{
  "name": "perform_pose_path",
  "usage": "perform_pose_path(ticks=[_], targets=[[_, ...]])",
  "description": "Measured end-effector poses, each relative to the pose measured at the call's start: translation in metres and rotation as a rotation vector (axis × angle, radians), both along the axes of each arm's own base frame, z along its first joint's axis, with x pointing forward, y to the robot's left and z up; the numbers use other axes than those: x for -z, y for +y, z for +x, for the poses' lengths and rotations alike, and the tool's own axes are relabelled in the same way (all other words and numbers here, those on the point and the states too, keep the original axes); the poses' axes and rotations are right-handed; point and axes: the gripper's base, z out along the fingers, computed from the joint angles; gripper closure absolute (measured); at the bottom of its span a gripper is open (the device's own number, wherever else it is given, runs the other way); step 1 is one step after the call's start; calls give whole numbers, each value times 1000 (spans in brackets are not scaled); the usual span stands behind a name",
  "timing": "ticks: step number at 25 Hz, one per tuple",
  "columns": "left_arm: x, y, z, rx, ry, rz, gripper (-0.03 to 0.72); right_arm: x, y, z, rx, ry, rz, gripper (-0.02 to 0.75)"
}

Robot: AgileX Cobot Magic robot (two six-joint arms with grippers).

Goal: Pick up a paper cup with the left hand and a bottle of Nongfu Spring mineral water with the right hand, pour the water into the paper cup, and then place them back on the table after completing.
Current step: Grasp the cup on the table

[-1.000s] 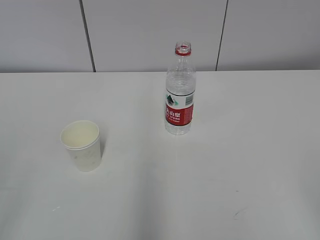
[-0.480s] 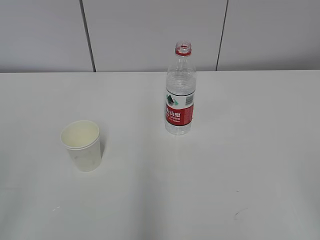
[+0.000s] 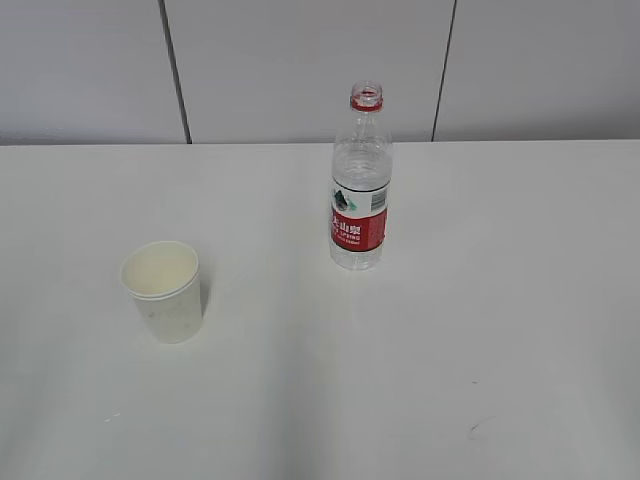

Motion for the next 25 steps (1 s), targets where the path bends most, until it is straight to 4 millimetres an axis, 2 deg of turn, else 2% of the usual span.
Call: perform_pose_path(ticks=[2,5,8,14,16,20,25], targets=[[-4,0,0,2,-31,7,188,-1,0,0,-8,-10,-18,146],[-18,1,5,1,-173,24,188,-13,2,4,-43,-110,-39,146],[-27,1,23,-4,-281,13,188,-22,7,22,-107,-204,-42,146],[-7,4,73,-49,-408,1,188,-15,16,78,-257,-319,-101,146],[1,5,84,-62,-389,1,188,-10,17,93,-253,-309,-91,146],[-2,9,106,-110,-440,-6,188,-5,15,124,-223,-300,-94,146],[12,10,138,-143,-336,-24,188,3,13,159,-181,-302,-105,148]])
